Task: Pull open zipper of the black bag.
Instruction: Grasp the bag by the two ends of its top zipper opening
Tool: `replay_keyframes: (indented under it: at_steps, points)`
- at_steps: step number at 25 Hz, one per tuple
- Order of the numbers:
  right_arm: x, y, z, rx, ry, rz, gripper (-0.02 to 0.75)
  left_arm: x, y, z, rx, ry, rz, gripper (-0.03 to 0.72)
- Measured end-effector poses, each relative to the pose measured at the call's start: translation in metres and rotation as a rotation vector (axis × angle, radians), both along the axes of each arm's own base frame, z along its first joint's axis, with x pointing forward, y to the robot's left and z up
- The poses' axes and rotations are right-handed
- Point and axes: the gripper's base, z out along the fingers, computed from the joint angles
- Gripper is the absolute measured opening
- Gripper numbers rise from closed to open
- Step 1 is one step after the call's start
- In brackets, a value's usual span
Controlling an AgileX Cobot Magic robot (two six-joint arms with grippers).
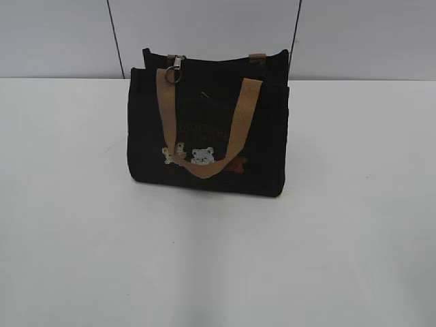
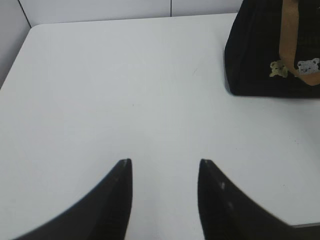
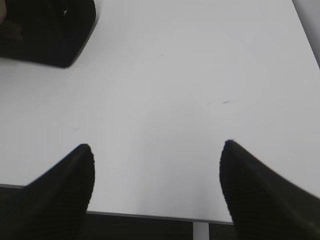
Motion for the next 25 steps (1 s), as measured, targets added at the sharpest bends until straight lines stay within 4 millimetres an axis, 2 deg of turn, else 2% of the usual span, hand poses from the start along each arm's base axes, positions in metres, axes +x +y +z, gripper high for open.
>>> replay_keyframes:
  at_steps: [19,23,25]
  points:
    - [0.000,0.000,0.000,0.001,-0.001,0.000,0.589,0.002,0.000,0.001,0.000,0.008,0.000,0.323]
    - [0.000,0.000,0.000,0.001,-0.001,0.000,0.589,0.021,-0.001,0.023,-0.045,0.016,0.025,0.323]
    - [0.000,0.000,0.000,0.001,-0.001,0.000,0.589,0.039,-0.001,0.034,-0.072,0.041,0.042,0.323]
